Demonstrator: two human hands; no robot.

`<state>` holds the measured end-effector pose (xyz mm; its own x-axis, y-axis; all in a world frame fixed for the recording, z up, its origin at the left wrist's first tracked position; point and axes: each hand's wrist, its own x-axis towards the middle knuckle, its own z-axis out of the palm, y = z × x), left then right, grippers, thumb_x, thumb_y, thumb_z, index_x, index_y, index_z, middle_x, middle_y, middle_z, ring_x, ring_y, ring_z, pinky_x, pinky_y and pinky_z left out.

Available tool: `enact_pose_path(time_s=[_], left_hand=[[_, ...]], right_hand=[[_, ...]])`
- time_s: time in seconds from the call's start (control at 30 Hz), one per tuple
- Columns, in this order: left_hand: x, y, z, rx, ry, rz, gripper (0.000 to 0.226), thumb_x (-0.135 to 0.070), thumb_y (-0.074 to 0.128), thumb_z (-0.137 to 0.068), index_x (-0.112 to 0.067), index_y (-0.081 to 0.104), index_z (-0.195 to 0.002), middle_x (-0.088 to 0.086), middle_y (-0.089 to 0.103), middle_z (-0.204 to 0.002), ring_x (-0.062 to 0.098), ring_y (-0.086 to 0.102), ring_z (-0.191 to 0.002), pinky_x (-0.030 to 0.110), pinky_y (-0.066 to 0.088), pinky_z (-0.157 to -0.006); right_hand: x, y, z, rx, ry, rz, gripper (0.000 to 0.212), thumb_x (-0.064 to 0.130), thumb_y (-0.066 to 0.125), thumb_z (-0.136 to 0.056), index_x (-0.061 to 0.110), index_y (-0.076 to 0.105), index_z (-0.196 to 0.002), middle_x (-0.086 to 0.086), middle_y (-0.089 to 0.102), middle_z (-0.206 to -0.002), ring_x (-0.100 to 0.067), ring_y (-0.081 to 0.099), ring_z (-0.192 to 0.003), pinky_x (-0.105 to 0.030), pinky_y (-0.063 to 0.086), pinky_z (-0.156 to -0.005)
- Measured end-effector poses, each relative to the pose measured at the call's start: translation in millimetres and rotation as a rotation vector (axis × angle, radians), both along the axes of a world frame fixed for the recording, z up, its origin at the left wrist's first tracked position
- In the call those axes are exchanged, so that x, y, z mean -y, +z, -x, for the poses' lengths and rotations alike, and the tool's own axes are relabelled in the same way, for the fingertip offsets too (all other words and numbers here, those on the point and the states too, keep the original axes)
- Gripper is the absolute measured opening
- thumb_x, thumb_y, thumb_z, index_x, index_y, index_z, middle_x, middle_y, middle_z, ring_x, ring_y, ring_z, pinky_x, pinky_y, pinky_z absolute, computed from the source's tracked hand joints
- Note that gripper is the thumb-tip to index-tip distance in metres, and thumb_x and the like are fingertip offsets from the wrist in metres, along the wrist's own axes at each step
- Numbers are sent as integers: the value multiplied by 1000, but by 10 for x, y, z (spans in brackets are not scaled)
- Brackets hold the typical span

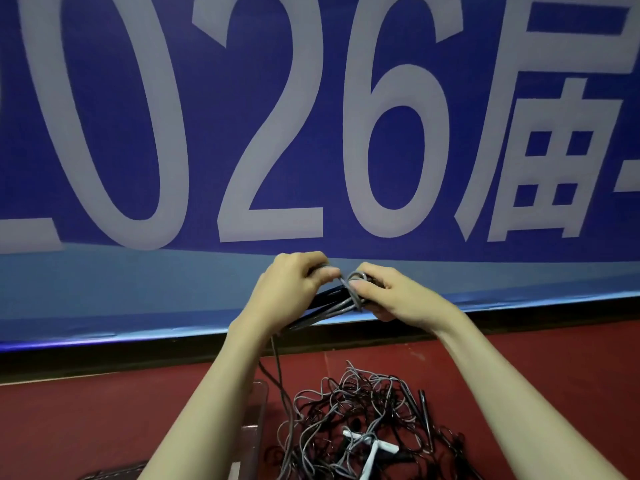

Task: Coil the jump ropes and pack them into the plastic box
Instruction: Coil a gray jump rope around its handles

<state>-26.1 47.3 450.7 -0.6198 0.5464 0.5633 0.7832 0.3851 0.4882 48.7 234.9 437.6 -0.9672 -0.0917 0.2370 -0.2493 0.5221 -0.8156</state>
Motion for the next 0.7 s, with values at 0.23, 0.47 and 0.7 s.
enact_pose_path(time_s=[0.23, 0.47, 0.7], left_hand=[[66, -25, 19, 84, -88, -13, 23, -39, 64, -89, -18, 67, -78, 6, 52, -62, 12, 40, -58, 33, 36, -60], [-11, -61, -98, 280, -234, -108, 17, -23, 62, -93, -16, 67, -78, -14, 57, -59, -2, 46, -56, 14, 37, -59], [-196, -169, -206, 522, -319, -312, 24, -11, 53, -93, -20, 50, -71, -15, 46, -55, 1, 39, -50, 16, 33, -51]], right_hand=[[-30, 186, -211, 163, 160, -79, 20, 24, 46, -104, 4, 45, -100, -13, 42, -81, -24, 33, -63, -23, 32, -54], [-33, 254, -308, 249, 251, 91, 20, 23, 55, -100, 9, 46, -90, -2, 47, -69, -13, 29, -58, -21, 25, -52], [-40, 218, -249, 75, 257, 387, 22, 28, 54, -92, 7, 50, -99, 1, 42, -65, -9, 32, -53, -21, 23, -51]])
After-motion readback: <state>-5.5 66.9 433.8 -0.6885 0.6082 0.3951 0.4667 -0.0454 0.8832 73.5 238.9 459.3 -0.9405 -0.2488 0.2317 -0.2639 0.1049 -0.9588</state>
